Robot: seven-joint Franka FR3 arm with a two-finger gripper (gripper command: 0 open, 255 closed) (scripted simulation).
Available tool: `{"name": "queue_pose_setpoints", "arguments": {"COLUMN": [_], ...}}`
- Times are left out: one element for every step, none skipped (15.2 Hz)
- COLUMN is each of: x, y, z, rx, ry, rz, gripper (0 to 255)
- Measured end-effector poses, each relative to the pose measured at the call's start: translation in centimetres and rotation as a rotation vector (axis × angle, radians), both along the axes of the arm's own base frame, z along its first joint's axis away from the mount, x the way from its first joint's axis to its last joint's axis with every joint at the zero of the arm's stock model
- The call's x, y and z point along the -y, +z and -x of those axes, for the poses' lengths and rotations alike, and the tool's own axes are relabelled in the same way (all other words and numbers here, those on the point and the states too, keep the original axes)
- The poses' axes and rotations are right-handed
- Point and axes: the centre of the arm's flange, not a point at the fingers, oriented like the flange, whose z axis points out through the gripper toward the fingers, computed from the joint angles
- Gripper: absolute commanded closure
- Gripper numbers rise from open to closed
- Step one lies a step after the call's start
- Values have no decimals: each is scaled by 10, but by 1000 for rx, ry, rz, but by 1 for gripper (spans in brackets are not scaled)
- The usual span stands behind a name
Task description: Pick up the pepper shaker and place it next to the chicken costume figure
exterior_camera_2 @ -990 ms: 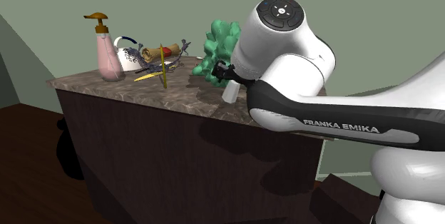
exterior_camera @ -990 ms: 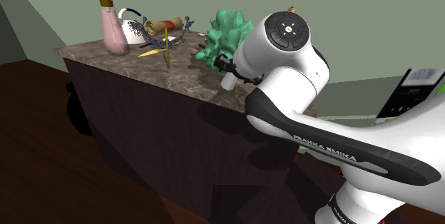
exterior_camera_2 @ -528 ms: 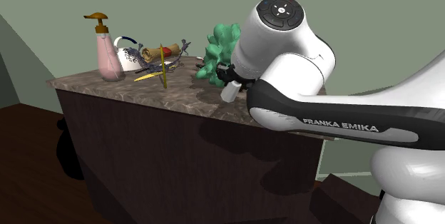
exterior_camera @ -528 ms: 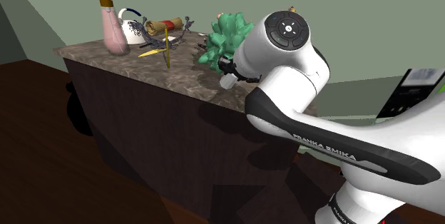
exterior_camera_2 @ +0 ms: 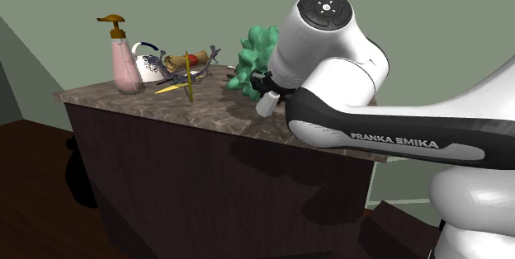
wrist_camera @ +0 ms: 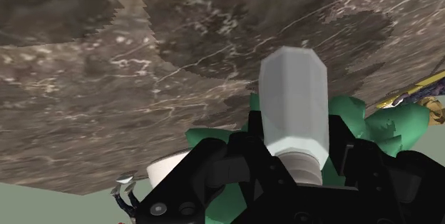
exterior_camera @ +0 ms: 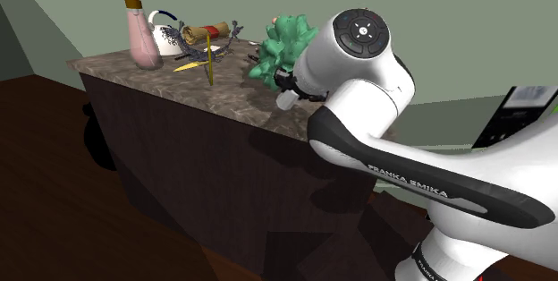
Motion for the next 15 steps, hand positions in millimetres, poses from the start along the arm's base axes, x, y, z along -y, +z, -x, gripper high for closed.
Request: {"name": "queue_pose_setpoints", "arguments": {"x": [0,-1,0,0,0,1,0,-1,0,0,-1,0,1,0,0], "y": [4,8,13,18,23,29,35,40,45,50,56,61,67,72,76], "z": [1,0,0,0,-1,0,-1,0,0,0,1,0,1,0,1], "rx": [-1,-1,-1,-1,-1,-1,-1,-1,-1,-1,-1,0,-1,-1,0], "ry": [-1,-2,-2,-2,-2,-2,-2,-3,-2,-2,-3,-1,-2,-2,-2], "rz": [0,0,0,0,0,-1,-1,-1,-1,-1,-1,-1,-1,-1,-1], "gripper": [255,255,255,255,255,255,255,255,255,255,255,255,255,255,255]}}
